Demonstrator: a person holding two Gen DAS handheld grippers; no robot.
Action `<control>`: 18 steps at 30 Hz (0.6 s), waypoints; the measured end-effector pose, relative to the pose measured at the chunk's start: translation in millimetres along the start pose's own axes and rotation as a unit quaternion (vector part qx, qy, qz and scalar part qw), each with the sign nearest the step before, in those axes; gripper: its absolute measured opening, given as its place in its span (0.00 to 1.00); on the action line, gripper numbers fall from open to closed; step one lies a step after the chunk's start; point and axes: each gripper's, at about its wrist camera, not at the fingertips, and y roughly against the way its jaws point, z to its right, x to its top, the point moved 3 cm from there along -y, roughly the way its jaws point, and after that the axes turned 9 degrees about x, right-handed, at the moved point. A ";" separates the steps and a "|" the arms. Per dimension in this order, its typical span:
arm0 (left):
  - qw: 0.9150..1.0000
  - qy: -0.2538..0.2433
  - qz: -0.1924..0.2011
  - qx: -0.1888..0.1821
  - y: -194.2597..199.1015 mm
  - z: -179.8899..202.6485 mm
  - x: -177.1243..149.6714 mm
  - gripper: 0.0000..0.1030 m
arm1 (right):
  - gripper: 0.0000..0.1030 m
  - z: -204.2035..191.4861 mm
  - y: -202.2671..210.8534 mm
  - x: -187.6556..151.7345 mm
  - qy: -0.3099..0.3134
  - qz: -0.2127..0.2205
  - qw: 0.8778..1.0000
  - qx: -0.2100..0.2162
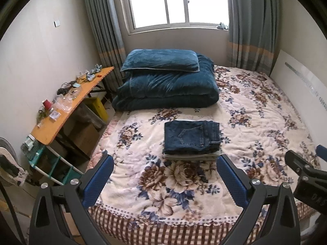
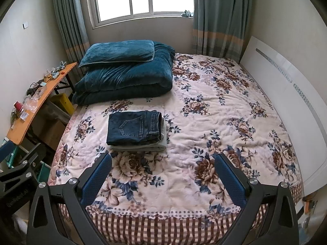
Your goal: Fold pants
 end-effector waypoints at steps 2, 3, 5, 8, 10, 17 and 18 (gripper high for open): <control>1.000 0.001 -0.001 -0.001 -1.2 -2.2 1.2 1.00 | 0.99 -2.1 0.9 -0.1 0.000 0.000 1.000 0.003; 1.000 0.001 -0.002 0.000 -1.8 -2.8 1.6 1.00 | 0.99 -2.4 1.2 -0.3 0.000 0.001 1.000 0.002; 1.000 0.001 -0.002 -0.001 -0.8 -2.5 1.0 1.00 | 1.00 -1.7 1.0 -0.2 0.001 0.000 1.000 0.004; 1.000 -0.001 -0.002 0.001 -0.6 -3.5 -0.4 1.00 | 1.00 -1.3 1.1 -0.4 0.001 0.000 1.000 0.004; 1.000 0.000 0.000 0.005 1.3 -4.2 -1.7 1.00 | 1.00 -2.5 1.7 -0.2 0.001 0.001 1.000 0.004; 1.000 0.000 0.003 0.003 1.9 -3.1 -3.5 1.00 | 1.00 -4.4 2.7 0.8 0.000 0.001 1.000 0.007; 1.000 0.000 0.003 0.003 1.7 -4.0 -3.0 1.00 | 1.00 -4.9 2.5 0.3 -0.001 0.001 1.000 0.007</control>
